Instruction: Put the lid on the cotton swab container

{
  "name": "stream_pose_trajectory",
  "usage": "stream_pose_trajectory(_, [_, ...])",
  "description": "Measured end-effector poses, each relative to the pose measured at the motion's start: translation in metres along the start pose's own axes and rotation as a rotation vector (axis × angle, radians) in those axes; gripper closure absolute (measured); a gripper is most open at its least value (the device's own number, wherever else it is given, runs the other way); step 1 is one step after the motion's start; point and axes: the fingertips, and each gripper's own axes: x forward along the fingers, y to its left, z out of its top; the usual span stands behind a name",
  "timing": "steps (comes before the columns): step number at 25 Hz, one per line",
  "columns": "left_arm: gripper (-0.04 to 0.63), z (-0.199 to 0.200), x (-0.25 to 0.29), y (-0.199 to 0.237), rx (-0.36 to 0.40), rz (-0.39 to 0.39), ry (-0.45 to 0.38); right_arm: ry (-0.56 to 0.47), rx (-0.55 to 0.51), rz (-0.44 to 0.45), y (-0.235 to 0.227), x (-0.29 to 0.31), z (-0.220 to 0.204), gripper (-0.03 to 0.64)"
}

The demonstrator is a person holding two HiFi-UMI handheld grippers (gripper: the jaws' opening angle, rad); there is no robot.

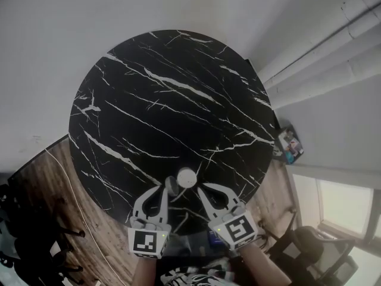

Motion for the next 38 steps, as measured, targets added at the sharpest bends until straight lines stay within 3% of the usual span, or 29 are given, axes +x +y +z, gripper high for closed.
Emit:
stream_pose_trajectory(16, [0.583,0.016,0.013,-0.015,0.032,-0.045,-0.025,0.001,0.025,-0.043,-0.017,-0.010,-0.001,0.600])
stream_pose_trajectory(38, [0.583,0.020,0.021,-0.018,0.000,-0.047,-0.033,-0.037,-0.024,0.009,-0.012,-0.003,0.021,0.598])
